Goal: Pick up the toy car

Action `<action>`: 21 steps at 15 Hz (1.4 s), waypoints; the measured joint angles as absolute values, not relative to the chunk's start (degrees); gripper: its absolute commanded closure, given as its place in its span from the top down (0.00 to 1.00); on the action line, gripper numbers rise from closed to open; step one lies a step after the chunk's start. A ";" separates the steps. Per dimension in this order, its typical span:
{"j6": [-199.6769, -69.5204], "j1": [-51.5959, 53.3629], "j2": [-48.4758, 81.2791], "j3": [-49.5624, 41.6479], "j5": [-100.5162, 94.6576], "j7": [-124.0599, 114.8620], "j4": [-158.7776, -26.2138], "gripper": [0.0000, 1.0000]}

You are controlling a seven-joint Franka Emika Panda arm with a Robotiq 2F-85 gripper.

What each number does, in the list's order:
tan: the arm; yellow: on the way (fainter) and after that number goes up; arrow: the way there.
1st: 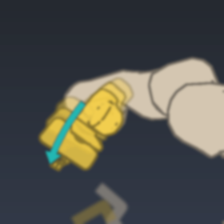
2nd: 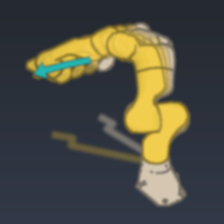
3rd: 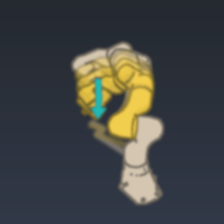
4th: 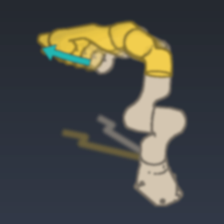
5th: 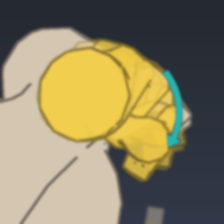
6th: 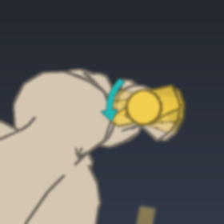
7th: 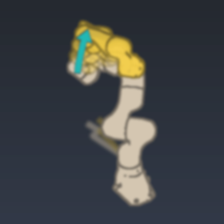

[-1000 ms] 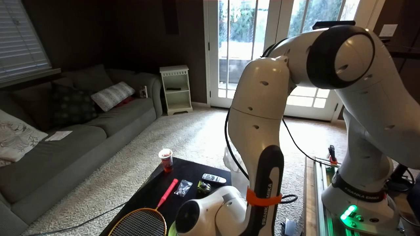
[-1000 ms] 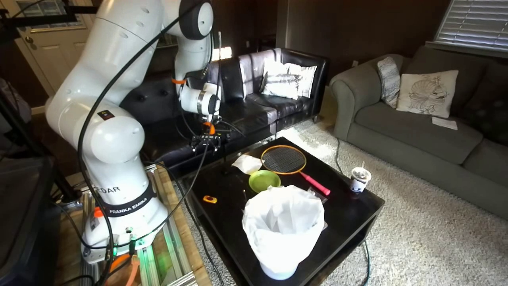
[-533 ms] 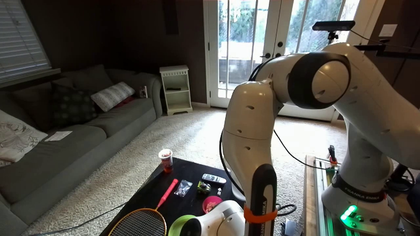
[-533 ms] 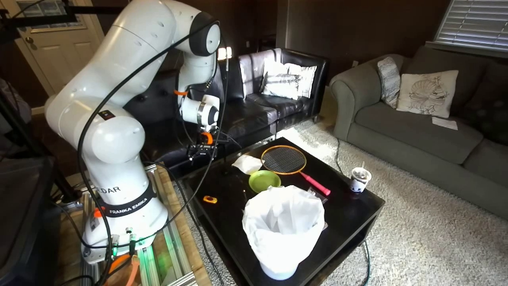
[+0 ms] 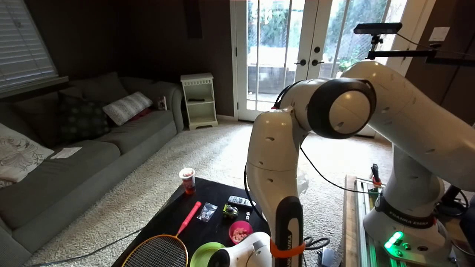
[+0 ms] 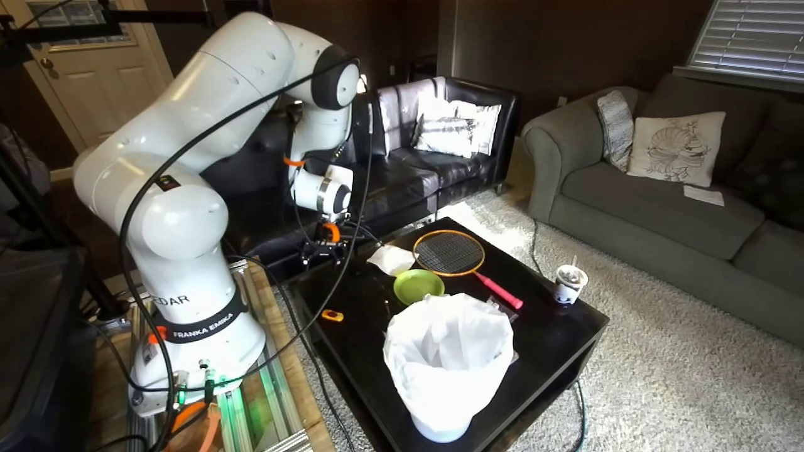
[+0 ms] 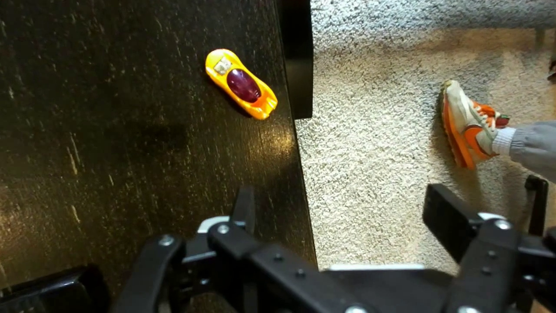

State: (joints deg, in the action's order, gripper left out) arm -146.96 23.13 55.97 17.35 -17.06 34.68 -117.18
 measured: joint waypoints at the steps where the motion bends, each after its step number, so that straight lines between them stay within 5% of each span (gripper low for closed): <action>1: -148.90 23.22 58.09 16.79 -17.78 34.68 -116.19 1.00; 21: -152.28 25.57 76.45 12.27 -22.63 23.68 -104.70 1.00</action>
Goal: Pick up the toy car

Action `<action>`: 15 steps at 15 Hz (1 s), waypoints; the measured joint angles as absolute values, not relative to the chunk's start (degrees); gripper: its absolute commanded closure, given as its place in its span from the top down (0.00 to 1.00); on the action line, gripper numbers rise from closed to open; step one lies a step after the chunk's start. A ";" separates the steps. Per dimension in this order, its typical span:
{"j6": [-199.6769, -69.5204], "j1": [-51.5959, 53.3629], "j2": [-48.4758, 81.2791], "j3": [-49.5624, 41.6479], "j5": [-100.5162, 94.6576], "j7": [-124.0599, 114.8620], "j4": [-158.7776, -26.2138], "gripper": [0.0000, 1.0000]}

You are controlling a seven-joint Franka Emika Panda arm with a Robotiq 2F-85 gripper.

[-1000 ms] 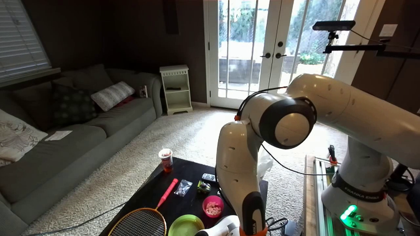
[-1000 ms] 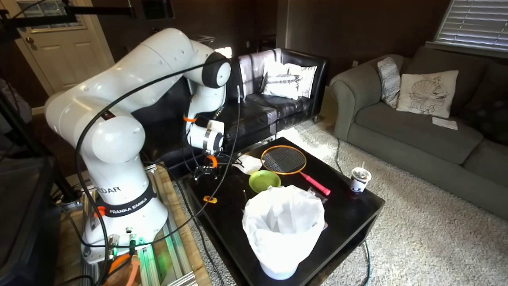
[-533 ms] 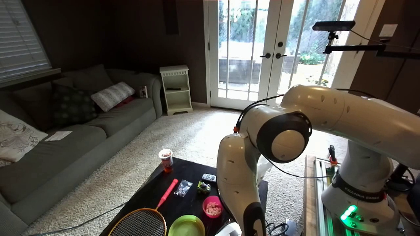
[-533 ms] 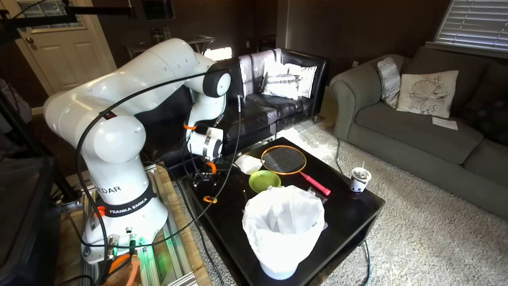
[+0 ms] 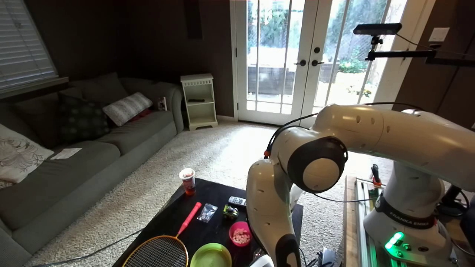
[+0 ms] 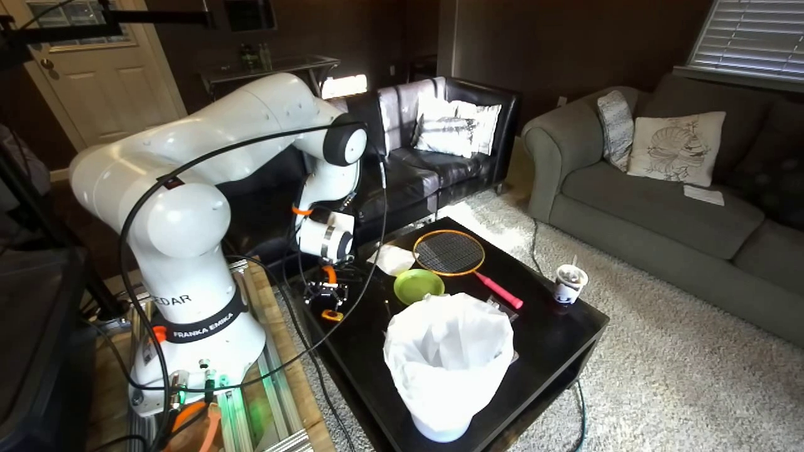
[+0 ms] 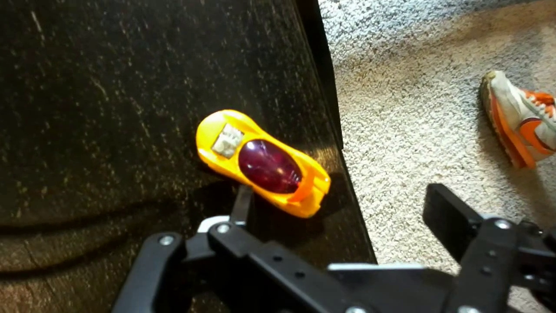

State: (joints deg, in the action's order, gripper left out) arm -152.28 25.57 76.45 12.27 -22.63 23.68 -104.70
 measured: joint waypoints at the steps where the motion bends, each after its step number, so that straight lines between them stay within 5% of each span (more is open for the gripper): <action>1: -152.48 25.61 76.71 12.12 -22.63 22.43 -104.49 1.00; 15: -152.97 27.69 77.21 8.65 -22.63 14.91 -103.77 1.00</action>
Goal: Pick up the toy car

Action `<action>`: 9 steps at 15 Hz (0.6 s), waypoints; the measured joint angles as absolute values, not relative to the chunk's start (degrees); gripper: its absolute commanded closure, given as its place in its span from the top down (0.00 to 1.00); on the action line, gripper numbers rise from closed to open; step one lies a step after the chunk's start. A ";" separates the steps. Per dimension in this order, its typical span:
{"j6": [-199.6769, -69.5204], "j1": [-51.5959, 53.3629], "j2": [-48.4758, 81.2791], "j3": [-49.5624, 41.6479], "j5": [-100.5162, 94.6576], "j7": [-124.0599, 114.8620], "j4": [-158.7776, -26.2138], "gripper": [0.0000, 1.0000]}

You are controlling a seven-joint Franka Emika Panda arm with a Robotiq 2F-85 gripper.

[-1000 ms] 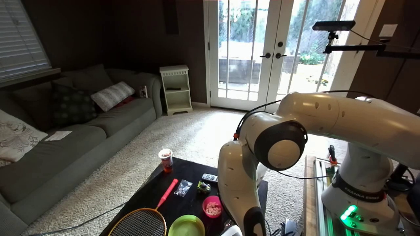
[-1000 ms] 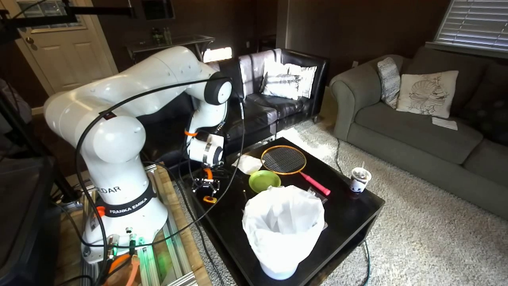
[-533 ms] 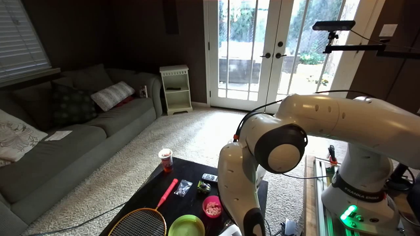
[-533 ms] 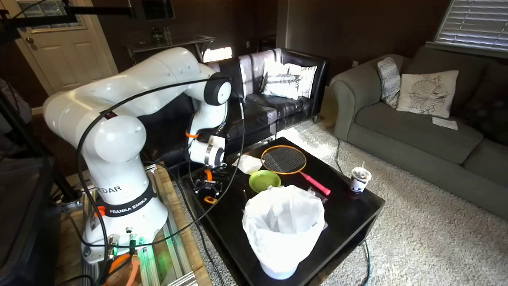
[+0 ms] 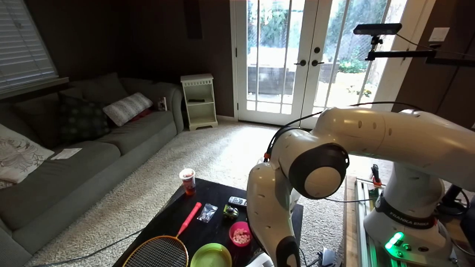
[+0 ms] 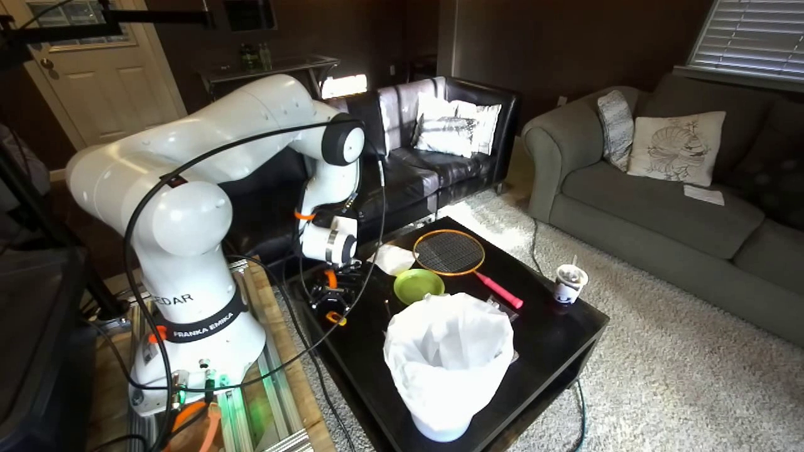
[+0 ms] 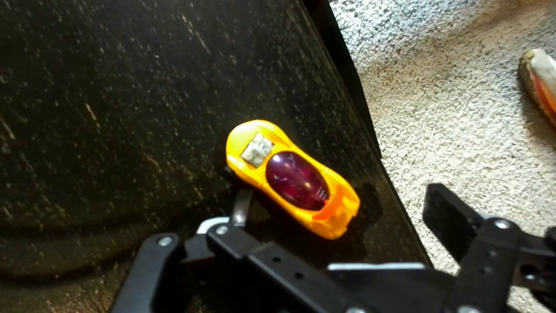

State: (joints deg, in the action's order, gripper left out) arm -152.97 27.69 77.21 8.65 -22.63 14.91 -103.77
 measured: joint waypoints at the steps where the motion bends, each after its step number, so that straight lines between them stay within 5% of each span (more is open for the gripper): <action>1: -152.97 27.98 77.21 8.39 -22.63 14.52 -103.76 0.84; 9: -152.87 29.49 77.40 6.34 -22.64 13.45 -102.35 0.24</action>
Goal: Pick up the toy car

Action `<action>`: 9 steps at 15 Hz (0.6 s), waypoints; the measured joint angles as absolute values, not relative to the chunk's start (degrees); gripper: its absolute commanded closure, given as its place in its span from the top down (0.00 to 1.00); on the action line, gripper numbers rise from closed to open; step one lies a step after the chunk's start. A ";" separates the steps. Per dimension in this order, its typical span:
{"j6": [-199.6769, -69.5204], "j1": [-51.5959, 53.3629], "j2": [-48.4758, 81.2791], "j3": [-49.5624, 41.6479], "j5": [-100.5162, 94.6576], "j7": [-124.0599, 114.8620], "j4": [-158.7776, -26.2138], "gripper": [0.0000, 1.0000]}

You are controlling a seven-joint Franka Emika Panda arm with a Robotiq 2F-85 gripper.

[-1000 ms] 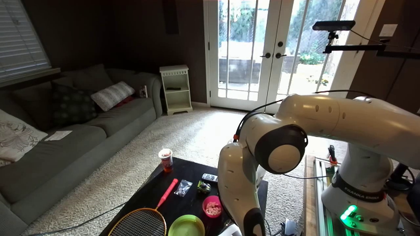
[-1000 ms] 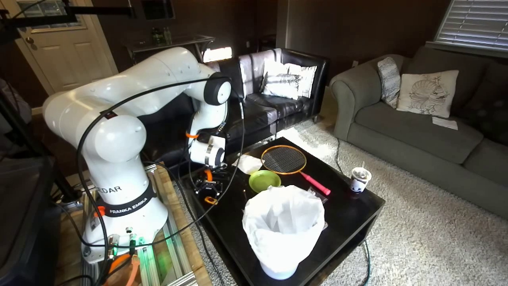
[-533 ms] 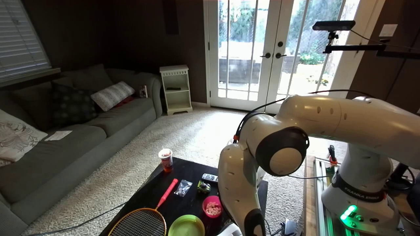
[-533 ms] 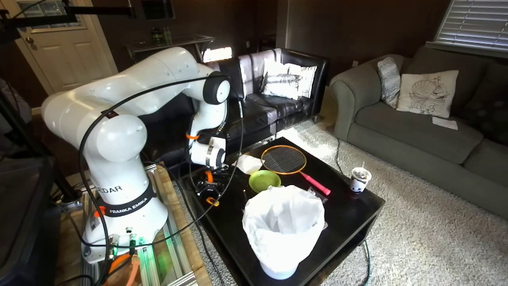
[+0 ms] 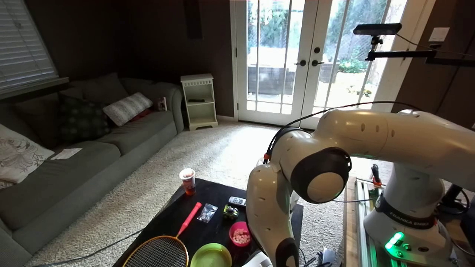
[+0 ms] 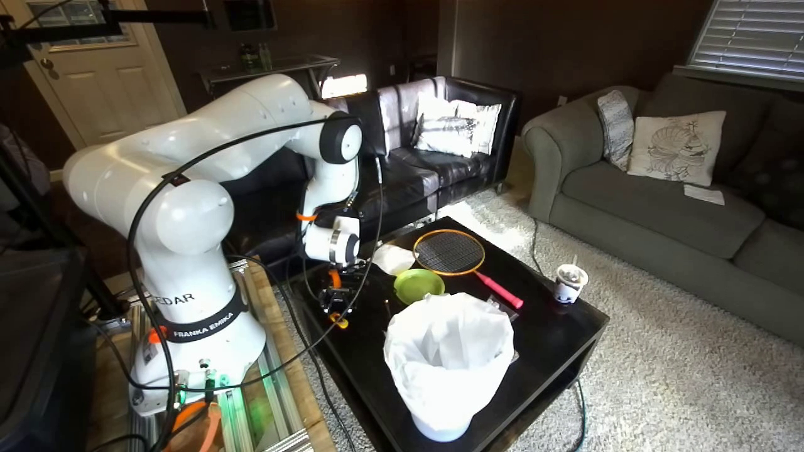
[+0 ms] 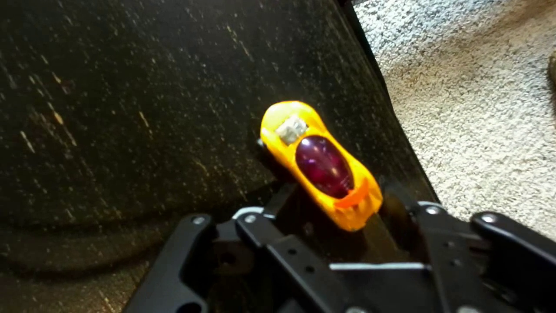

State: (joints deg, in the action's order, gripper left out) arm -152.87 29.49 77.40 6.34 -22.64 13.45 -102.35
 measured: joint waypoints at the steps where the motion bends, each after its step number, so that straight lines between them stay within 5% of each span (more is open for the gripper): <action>1: -152.87 29.50 77.47 6.21 -22.64 13.45 -102.20 0.16; 9: -152.51 29.56 77.58 6.21 -22.64 13.45 -101.93 0.13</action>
State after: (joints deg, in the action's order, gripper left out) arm -152.51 29.56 77.58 6.21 -22.64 13.45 -101.93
